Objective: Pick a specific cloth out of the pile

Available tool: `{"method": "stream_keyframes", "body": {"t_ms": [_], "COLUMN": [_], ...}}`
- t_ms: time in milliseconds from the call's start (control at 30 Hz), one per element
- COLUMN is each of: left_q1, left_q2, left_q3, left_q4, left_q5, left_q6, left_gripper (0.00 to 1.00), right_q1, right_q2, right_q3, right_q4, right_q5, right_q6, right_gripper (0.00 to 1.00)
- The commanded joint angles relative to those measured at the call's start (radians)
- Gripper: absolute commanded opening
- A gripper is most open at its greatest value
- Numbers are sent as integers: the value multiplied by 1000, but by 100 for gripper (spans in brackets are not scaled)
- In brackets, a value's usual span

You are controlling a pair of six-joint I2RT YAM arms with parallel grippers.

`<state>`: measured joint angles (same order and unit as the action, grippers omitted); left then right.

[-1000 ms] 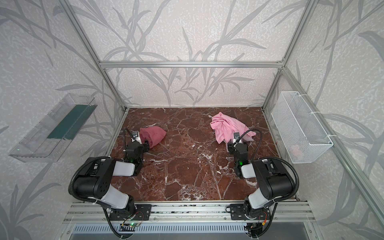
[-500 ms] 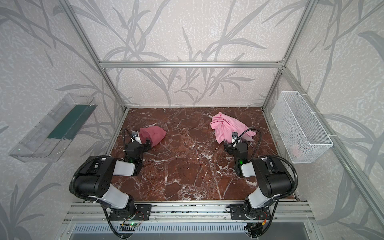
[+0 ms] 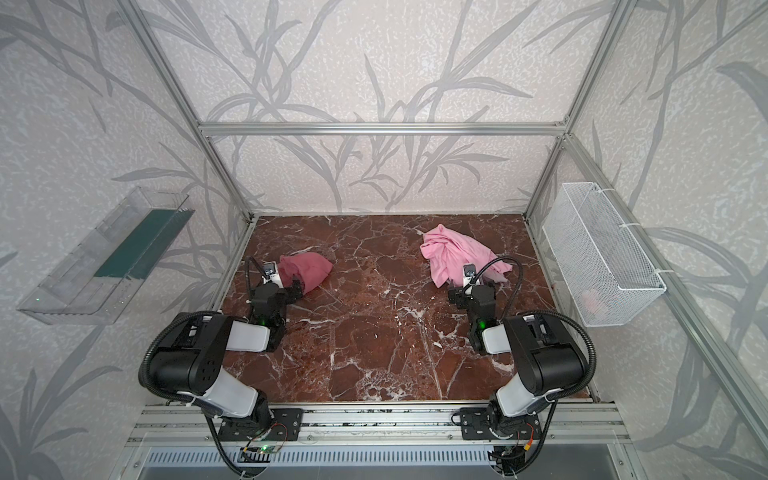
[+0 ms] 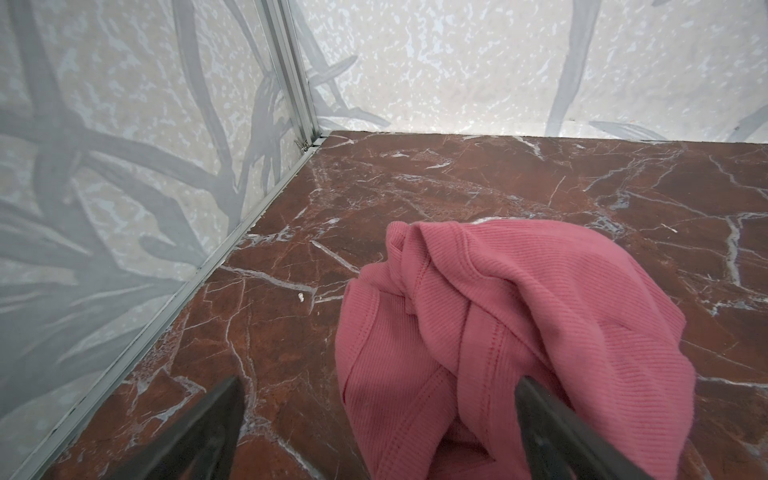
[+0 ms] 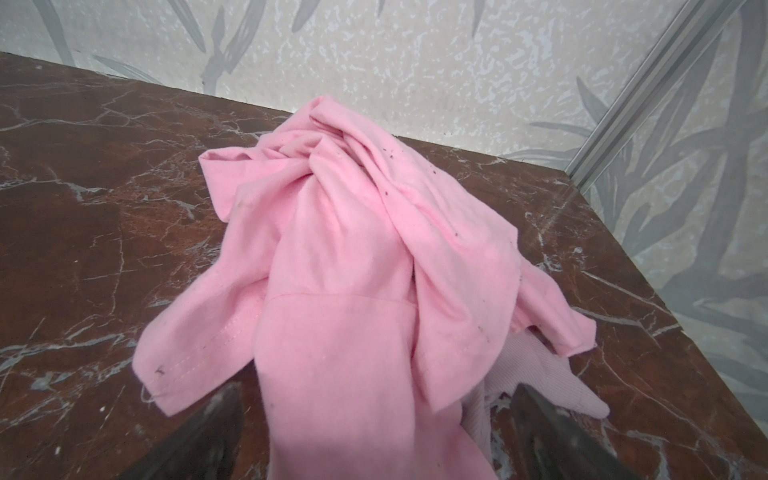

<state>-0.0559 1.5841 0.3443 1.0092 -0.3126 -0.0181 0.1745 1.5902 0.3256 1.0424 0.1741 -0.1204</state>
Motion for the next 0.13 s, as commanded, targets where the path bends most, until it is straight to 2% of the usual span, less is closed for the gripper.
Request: {"method": "stream_keyframes", "body": {"t_ms": [0, 100], "left_q1": [10, 31], "left_q2": [-2, -7], "left_q3": [9, 21], "left_q4": [9, -22], "left_q5": [0, 7], "left_q6": [2, -23], "left_gripper": [99, 99], "right_q1": [-6, -6], "right_q2": [8, 8], "right_q3": [18, 18], "right_q4": [15, 15], "right_q5": [1, 1], "right_q6": [8, 8], "right_gripper": [99, 99]}}
